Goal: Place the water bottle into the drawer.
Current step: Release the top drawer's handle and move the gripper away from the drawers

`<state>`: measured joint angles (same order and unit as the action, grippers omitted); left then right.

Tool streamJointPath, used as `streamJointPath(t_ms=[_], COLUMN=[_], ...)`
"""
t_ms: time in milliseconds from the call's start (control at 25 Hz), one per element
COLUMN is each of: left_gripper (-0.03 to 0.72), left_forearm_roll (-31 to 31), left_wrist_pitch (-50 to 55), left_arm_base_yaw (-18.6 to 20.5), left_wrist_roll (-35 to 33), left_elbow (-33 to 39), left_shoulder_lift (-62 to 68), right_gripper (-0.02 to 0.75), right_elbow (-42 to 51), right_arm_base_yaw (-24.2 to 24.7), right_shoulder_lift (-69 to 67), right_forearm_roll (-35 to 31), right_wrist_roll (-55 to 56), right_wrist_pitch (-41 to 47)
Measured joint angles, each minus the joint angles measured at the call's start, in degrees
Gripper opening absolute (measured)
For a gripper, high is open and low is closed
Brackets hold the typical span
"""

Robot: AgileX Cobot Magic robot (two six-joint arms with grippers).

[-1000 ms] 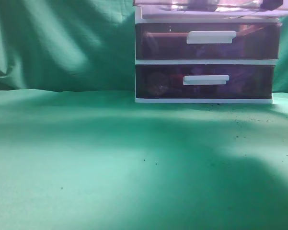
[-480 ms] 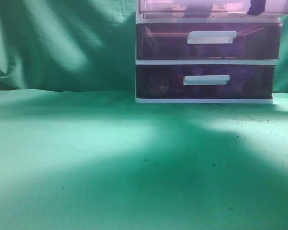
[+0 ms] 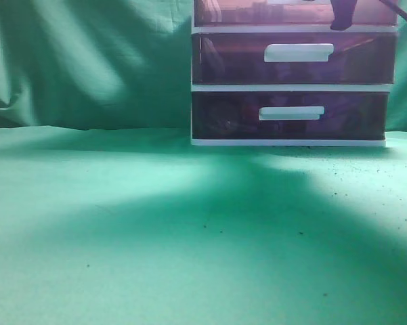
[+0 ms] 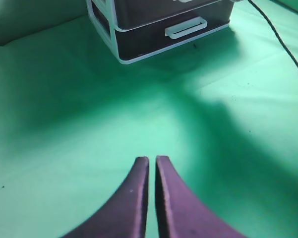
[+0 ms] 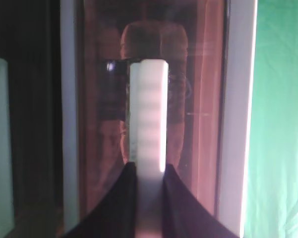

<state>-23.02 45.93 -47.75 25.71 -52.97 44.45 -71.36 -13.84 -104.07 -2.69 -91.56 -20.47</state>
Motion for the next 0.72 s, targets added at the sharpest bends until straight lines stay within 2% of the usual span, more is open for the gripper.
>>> streamJointPath(t_ms=[280,320,560,640,720], left_gripper=[0.000,0.000,0.000,0.000,0.000], left_forearm_roll=[-0.3,-0.9,-1.7,-1.7,-1.7], left_wrist_pitch=[-0.4,-0.4,-0.7,-0.8,-0.9], left_arm_base_yaw=[0.0,0.0,0.0,0.0,0.0], left_wrist_roll=[0.0,0.0,0.0,0.0,0.0], left_elbow=[0.0,0.0,0.0,0.0,0.0], left_shoulder_lift=[-0.1,-0.1,-0.1,-0.1,-0.1], right_gripper=[0.100,0.180,0.472,0.528,0.515], right_elbow=[-0.9,-0.9,-1.0,-1.0,-1.0], right_arm_base_yaw=[0.0,0.0,-0.1,-0.6,-1.1], right_shoulder_lift=[0.0,0.0,0.0,0.0,0.0], right_forearm_roll=[0.0,-0.2,-0.5,-0.5,-0.5], right_wrist_roll=[4.2,4.9,10.5,12.3,14.1], right_wrist_pitch=[2.5,3.4,7.2,7.2,7.2])
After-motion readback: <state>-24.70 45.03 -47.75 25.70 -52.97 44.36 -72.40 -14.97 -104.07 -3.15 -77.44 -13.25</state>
